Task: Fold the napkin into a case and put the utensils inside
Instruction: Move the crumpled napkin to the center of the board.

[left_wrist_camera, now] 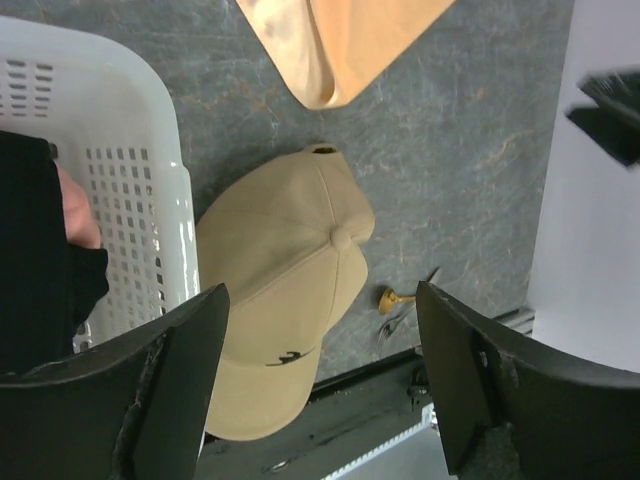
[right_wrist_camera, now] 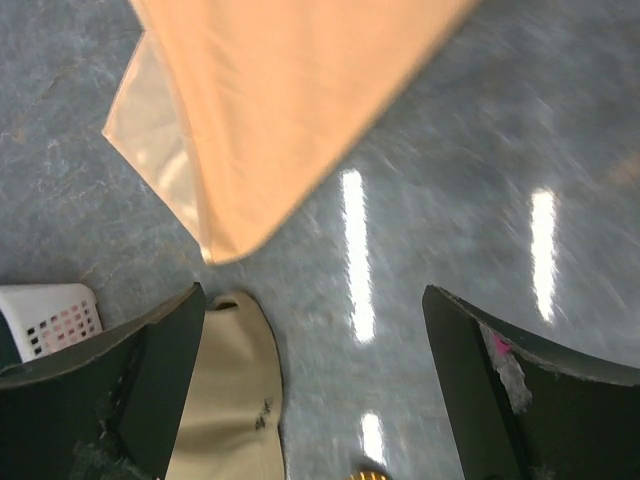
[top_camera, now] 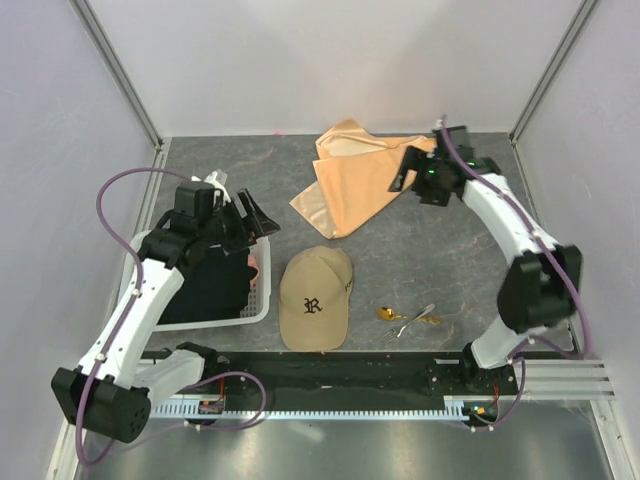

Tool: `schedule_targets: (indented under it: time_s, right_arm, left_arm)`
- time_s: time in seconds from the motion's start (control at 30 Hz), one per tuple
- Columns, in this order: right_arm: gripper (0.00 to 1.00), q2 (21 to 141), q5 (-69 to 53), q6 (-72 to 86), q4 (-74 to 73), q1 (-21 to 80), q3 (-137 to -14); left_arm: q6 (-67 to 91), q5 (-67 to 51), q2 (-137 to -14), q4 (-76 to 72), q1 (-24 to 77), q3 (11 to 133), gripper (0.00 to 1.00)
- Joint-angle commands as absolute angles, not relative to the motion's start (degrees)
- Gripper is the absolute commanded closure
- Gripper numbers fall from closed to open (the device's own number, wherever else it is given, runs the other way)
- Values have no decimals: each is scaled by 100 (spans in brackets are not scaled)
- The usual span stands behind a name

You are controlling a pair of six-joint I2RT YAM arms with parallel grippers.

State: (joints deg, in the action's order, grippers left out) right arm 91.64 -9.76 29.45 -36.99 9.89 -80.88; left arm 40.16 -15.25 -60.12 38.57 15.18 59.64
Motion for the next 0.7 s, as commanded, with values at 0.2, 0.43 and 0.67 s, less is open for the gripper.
schedule_targets:
  time_s: [0.2,0.43,0.67]
  right_arm:
    - [15,12030,-142,2654,-3603,2311,-11459]
    - [35,13446,123,3039,-3393,2733,-12761]
    - [58,13799,18,3287,-3138,2699,-12446]
  left_arm:
    - [3331,-1977,-5888,3990,1485,6407,24]
    - [2962,-2566,-6126,4078,1494,6469,29]
    - [2742,-2637,-6451,4095,1494,6635,32]
